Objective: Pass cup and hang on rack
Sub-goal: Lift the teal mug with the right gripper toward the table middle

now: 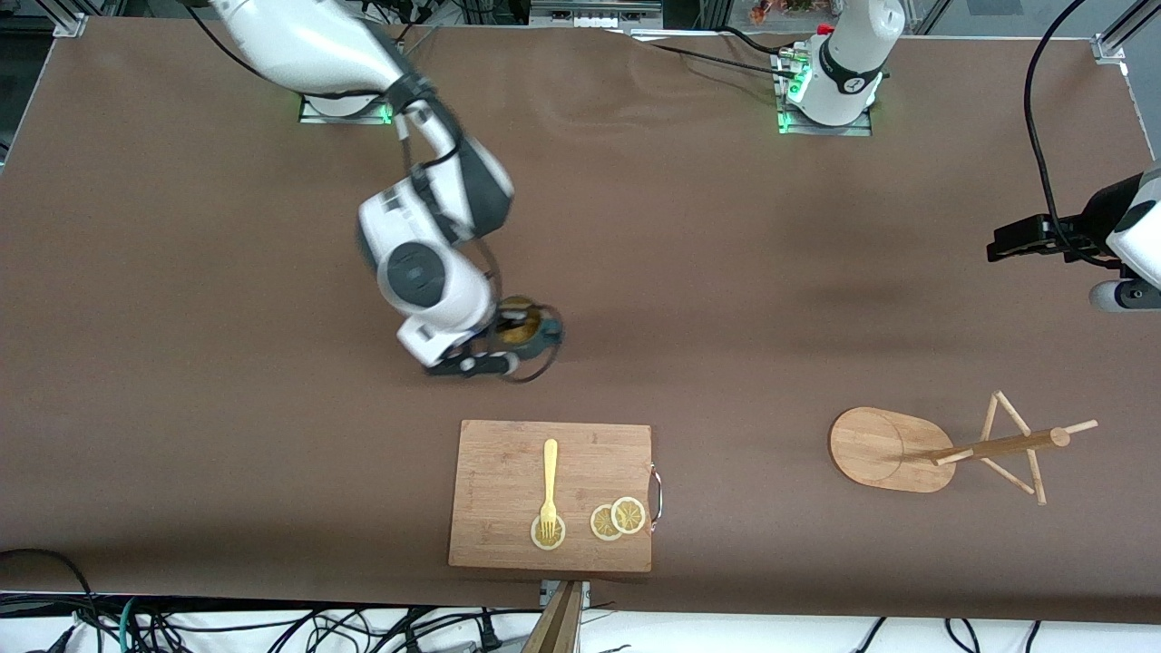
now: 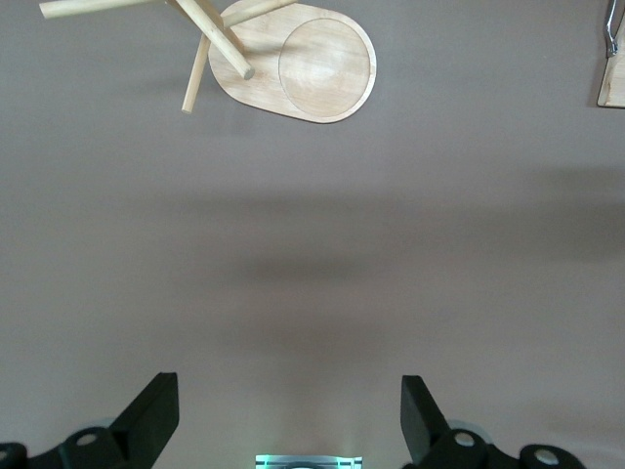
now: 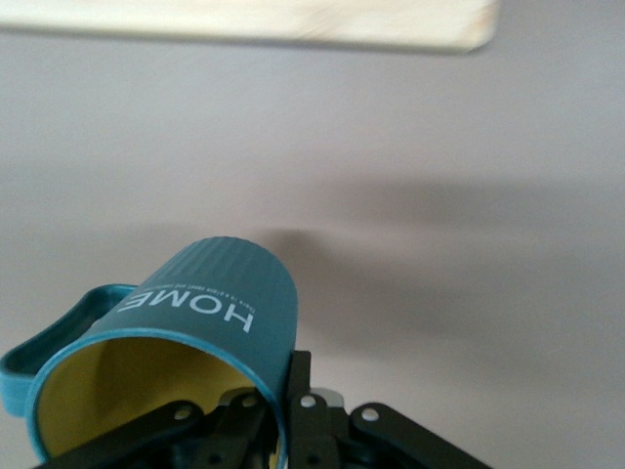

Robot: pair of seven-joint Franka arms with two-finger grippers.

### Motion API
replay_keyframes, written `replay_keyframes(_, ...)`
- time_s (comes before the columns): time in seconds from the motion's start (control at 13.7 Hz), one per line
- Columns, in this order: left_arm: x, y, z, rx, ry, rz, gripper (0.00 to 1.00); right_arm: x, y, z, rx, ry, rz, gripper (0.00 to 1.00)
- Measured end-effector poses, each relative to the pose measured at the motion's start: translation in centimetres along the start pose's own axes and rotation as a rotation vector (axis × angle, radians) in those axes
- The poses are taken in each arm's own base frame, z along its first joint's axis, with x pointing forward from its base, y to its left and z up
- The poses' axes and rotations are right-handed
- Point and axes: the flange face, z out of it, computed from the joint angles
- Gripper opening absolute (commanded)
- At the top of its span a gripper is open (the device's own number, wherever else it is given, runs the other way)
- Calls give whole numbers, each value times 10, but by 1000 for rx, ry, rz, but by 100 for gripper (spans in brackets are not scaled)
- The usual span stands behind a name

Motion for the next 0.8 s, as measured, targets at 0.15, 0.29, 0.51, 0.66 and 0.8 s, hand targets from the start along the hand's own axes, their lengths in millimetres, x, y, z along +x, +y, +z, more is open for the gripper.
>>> replay_keyframes(0.15, 0, 1, 0, 0, 0, 1, 100, -44, -71, 12, -9, 6, -39, 5)
replay_keyframes(0.29, 1, 2, 1, -2, -2, 3, 100, -82, -130, 30, -12, 13, -80, 5)
replay_keyframes(0.51, 4, 7, 7, -20, -12, 10, 100, -124, -187, 68, -22, 28, -111, 7)
replay_keyframes(0.66, 5, 9, 8, -20, -15, 13, 100, -139, -202, 94, -49, 42, -117, 13)
replay_keyframes(0.8, 5, 9, 8, -20, -15, 13, 100, -139, -204, 100, -53, 47, -120, 22)
